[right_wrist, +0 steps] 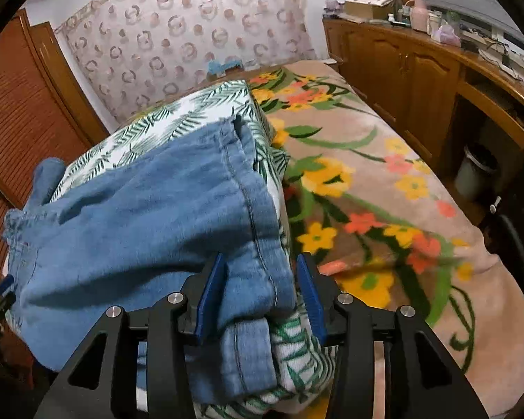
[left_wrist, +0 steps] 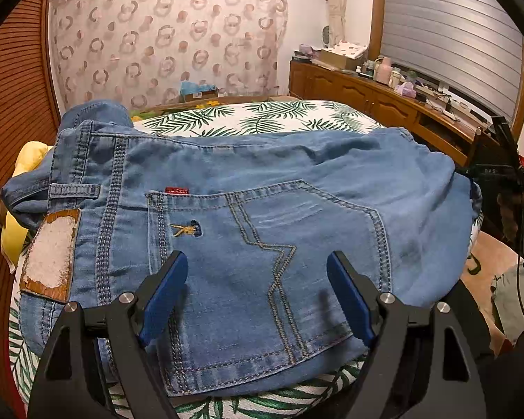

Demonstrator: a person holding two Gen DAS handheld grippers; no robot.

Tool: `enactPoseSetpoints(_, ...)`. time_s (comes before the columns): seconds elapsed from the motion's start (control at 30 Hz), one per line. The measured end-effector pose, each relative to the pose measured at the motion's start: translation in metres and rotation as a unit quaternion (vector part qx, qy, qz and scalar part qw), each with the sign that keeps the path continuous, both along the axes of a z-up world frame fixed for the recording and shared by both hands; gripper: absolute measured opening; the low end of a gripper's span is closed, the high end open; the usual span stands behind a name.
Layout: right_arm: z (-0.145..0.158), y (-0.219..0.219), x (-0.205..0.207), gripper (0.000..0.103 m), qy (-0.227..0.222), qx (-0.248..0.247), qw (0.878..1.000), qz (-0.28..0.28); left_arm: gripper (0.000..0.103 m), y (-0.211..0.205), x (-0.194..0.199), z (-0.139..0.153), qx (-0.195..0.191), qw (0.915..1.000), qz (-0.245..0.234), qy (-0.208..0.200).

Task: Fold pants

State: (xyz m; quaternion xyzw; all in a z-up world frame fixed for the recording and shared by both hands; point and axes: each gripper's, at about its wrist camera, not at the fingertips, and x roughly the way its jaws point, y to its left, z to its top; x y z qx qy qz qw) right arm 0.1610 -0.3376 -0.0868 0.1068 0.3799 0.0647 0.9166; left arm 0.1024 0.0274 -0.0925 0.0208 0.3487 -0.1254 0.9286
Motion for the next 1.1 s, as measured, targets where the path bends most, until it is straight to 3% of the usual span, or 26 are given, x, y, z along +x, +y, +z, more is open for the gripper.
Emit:
enactPoseSetpoints(0.13, -0.007, -0.002, 0.012, 0.045, 0.003, 0.002, 1.000, 0.017, 0.082, 0.000, 0.001, 0.000, 0.002, 1.0000, -0.001, 0.001)
enactPoseSetpoints(0.17, -0.008, -0.008, 0.006, 0.041, 0.000, 0.000, 1.000, 0.017, 0.082, 0.000, 0.001, 0.000, 0.002, 1.0000, -0.002, 0.001)
enactPoseSetpoints(0.2, -0.009, -0.010, 0.007, 0.022, -0.005, 0.005, 1.000, 0.022, 0.082, 0.000, 0.001, 0.000, 0.002, 1.0000, -0.001, 0.001)
enactPoseSetpoints(0.3, -0.008, -0.011, 0.001, 0.006, -0.023, 0.017, 0.999, 0.039, 0.082, 0.000, 0.001, -0.001, 0.002, 1.0000, 0.000, 0.004)
enactPoseSetpoints(0.57, 0.040, 0.006, -0.039, 0.005, -0.126, -0.014, 0.990, 0.055, 0.082, -0.001, 0.000, -0.004, 0.000, 1.0000, 0.000, 0.003)
enactPoseSetpoints(0.73, 0.075, 0.050, -0.051, 0.004, -0.165, -0.035, 0.979, 0.118, 0.082, 0.003, -0.006, 0.005, -0.010, 0.9999, 0.001, -0.009)
enactPoseSetpoints(1.0, 0.118, 0.172, -0.057, 0.004, -0.203, -0.078, 0.941, 0.260, 0.082, 0.017, -0.024, 0.032, -0.014, 0.9991, 0.003, -0.039)
enactPoseSetpoints(1.1, 0.133, 0.215, -0.057, 0.004, -0.207, -0.072, 0.927, 0.306, 0.082, 0.027, -0.033, 0.044, -0.021, 0.9984, 0.007, -0.052)
